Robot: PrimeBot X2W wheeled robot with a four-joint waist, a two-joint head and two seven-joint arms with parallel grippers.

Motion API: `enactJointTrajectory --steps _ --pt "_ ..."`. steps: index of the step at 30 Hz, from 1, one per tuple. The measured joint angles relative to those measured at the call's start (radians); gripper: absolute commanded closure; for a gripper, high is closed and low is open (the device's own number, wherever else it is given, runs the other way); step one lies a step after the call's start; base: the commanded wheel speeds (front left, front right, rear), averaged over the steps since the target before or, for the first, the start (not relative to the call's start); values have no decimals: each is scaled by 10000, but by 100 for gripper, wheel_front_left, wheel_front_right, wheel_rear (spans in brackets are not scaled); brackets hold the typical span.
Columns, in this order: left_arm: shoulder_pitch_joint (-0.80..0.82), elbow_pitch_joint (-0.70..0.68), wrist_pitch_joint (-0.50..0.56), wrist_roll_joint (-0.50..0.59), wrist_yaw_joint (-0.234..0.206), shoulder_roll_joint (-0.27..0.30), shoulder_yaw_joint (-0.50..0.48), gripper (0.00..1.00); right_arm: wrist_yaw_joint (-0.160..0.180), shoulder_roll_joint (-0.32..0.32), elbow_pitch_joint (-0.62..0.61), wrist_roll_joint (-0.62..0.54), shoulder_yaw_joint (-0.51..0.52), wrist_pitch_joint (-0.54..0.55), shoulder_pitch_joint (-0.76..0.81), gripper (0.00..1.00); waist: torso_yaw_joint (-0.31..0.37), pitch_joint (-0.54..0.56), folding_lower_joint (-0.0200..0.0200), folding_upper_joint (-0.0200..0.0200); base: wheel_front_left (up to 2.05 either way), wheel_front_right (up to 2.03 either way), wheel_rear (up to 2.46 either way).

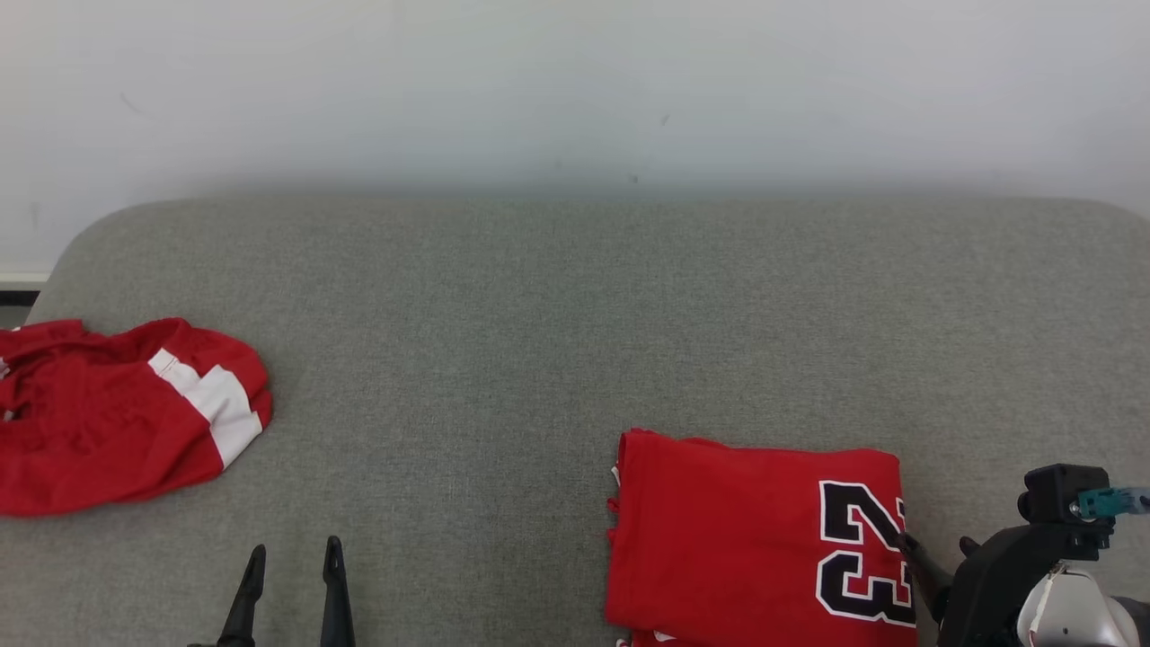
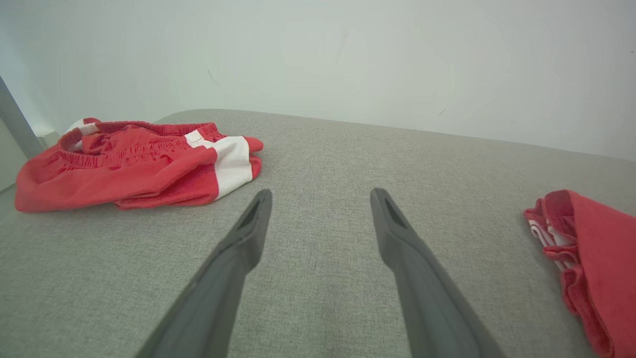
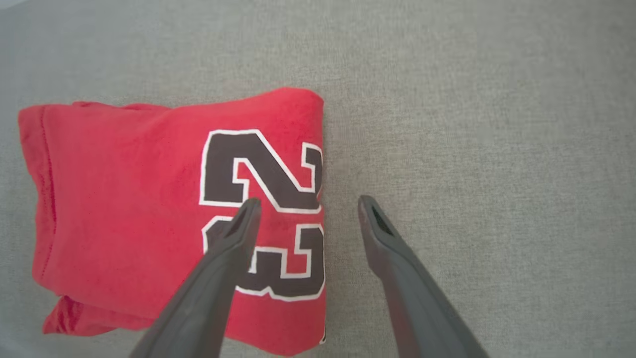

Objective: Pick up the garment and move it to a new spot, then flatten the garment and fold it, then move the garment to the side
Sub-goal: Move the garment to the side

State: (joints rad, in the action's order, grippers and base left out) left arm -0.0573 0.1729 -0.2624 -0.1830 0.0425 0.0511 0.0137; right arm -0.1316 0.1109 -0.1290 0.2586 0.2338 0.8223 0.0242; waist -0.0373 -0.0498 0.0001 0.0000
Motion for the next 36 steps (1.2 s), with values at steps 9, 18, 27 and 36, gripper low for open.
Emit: enactJointTrajectory --steps 9,18,27,36 --pt "209 -128 0 -2 2 0 61 0 0 -253 694 -215 284 368 -12 0 -401 -589 0 0 0 0 0" --pt "297 -242 0 27 4 -2 88 0 -2 -153 1776 -443 86 376 -495 0 -535 -881 -1 0 0 0 0" --pt "662 -420 -2 111 23 -2 228 0 -15 936 3101 -920 -1001 35 -2087 100 -360 -1320 -2 -1 0 0 0" --pt "1372 -1218 0 606 286 0 247 0 -4 2830 3772 -777 -2890 -370 -4540 100 459 -1977 0 2 0 0 0"
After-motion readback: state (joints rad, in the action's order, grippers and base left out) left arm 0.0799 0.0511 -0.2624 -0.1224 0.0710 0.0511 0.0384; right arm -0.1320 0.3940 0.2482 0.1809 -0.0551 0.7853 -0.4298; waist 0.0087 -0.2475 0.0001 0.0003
